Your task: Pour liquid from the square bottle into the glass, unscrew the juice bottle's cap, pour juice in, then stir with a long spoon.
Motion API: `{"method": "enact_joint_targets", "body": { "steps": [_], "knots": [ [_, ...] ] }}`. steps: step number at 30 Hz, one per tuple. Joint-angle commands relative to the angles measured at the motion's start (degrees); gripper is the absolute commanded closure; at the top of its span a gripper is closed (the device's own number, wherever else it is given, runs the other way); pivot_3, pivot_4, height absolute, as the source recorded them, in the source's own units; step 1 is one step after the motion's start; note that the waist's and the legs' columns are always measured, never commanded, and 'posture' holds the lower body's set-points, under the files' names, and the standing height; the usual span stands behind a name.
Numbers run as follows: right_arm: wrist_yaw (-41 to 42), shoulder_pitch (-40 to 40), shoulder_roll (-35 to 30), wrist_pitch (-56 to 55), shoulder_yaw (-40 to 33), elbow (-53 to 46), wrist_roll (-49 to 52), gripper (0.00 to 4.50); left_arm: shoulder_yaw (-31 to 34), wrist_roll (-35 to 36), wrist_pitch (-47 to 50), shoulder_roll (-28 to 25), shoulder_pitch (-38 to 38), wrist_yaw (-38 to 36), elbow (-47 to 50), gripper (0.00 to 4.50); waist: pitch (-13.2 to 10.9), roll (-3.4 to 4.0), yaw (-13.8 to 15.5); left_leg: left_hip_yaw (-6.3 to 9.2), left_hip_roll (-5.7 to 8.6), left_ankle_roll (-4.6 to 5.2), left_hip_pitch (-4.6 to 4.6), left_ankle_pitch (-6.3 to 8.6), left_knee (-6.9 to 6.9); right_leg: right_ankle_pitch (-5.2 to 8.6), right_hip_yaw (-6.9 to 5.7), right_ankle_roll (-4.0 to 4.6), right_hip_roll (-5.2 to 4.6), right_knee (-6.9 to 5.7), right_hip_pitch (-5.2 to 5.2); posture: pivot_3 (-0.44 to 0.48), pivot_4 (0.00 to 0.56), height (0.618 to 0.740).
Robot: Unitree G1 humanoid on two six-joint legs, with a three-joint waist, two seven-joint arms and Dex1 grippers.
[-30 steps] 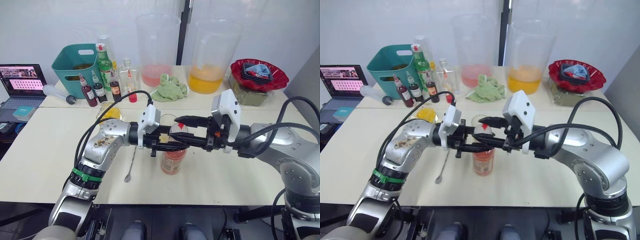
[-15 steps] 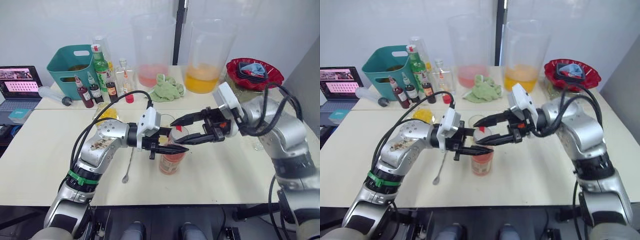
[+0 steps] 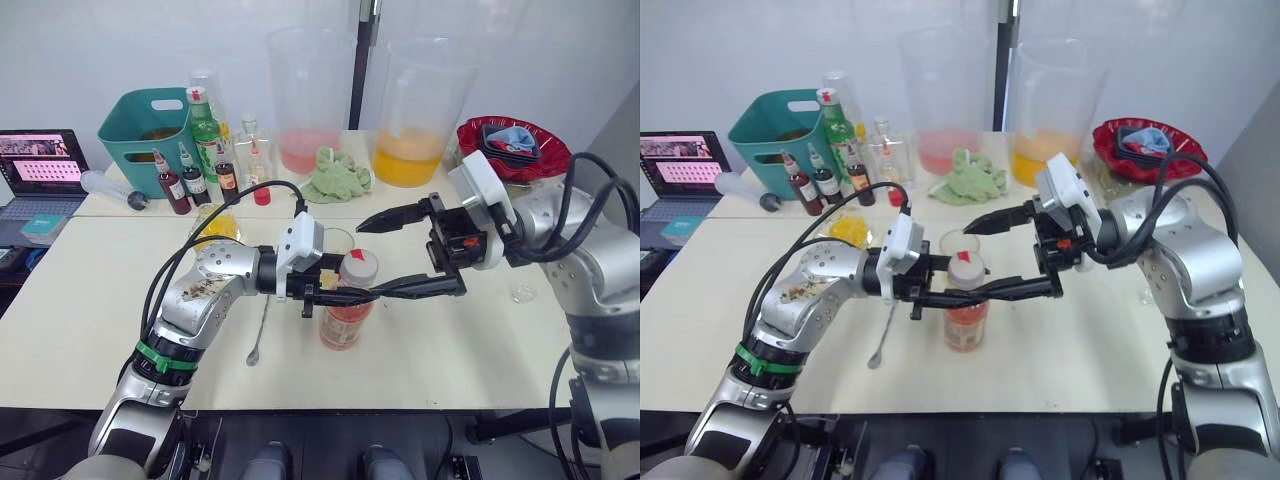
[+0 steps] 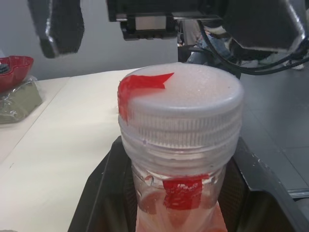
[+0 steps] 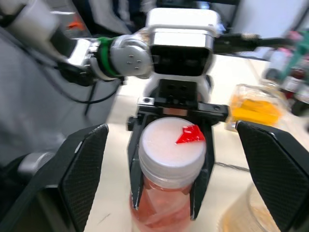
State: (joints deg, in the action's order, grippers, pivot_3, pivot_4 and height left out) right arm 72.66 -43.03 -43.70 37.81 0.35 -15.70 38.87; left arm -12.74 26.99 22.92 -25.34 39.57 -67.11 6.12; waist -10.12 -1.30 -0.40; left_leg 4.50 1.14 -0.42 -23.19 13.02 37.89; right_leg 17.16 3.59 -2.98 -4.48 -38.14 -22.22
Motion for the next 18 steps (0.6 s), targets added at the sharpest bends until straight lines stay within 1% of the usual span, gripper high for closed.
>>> {"method": "enact_joint_targets", "body": {
  "steps": [1, 2, 3, 5, 7, 11, 16, 18],
  "knots": [
    [-17.3, 7.4, 2.1, 7.0, -7.5, -15.3, 3.7, 0.03, -2.5, -2.6, -0.4, 0.7, 0.2, -0.3, -2.9, 2.87, 0.0, -0.02, 0.3, 0.05, -0.01, 0.00, 0.00, 0.00, 0.00, -0.01, -0.02, 0.00, 0.01, -0.02, 0.02, 0.000, 0.150, 0.740],
    [-21.7, 9.8, 3.1, 9.2, -8.7, -18.8, 4.8, 0.03, -2.6, -2.3, -0.6, 1.2, 0.4, -0.7, -3.3, 2.87, 0.0, -0.02, 0.5, 0.03, -0.01, 0.00, 0.00, 0.00, 0.00, -0.01, -0.02, 0.00, 0.00, -0.03, 0.01, 0.000, 0.150, 0.740],
    [-24.4, 11.0, 3.6, 10.7, -9.3, -20.8, 6.0, 0.03, -2.7, -2.1, -0.7, 1.5, 0.5, -1.0, -3.5, 2.87, 0.0, -0.02, 0.6, 0.04, 0.00, 0.00, -0.03, 0.00, 0.00, -0.01, -0.01, -0.01, 0.00, -0.03, 0.00, 0.000, 0.150, 0.740],
    [-29.9, 12.2, 5.1, 12.9, -10.3, -22.6, 7.3, 0.03, -2.8, -2.3, -1.2, 1.9, 0.9, -1.3, -4.2, 2.87, 0.0, -0.02, 0.6, 0.01, 0.02, -0.01, -0.03, -0.01, 0.00, -0.01, 0.03, -0.01, -0.02, -0.03, 0.00, 0.000, 0.150, 0.740],
    [-33.5, 13.0, 6.0, 14.4, -10.3, -24.1, 8.8, 0.03, -2.8, -2.5, -1.5, 2.3, 1.3, -1.3, -4.8, 2.87, 0.0, -0.02, 0.7, 0.00, 0.05, 0.00, -0.02, -0.09, 0.02, -0.03, 0.06, -0.04, -0.03, 0.02, 0.03, 0.000, 0.150, 0.740],
    [-38.1, 14.4, 6.7, 15.3, -9.8, -25.8, 10.3, 0.03, -2.8, -2.6, -1.9, 2.7, 1.7, -1.7, -5.6, 2.87, 0.0, -0.02, 0.9, 0.00, 0.05, 0.04, 0.00, -0.14, 0.02, -0.03, 0.05, -0.05, 0.00, 0.06, 0.08, 0.000, 0.150, 0.740],
    [-39.2, 15.8, 6.1, 15.1, -9.1, -26.4, 12.2, 0.03, -2.7, -3.2, -2.7, 2.8, 1.6, -1.7, -6.0, 2.87, 0.0, -0.02, 0.9, 0.00, 0.06, 0.04, -0.01, -0.15, 0.02, -0.03, 0.05, -0.06, 0.01, 0.05, 0.07, 0.000, 0.150, 0.740],
    [-39.4, 15.7, 5.9, 14.8, -8.8, -26.0, 12.5, 0.56, -2.7, -3.2, -2.8, 2.6, 1.5, -1.7, -6.0, 2.87, 0.0, -0.02, 0.9, 0.00, 0.06, 0.05, -0.01, -0.15, 0.02, -0.03, 0.05, -0.06, 0.01, 0.05, 0.08, 0.000, 0.150, 0.740]
  ]
}}
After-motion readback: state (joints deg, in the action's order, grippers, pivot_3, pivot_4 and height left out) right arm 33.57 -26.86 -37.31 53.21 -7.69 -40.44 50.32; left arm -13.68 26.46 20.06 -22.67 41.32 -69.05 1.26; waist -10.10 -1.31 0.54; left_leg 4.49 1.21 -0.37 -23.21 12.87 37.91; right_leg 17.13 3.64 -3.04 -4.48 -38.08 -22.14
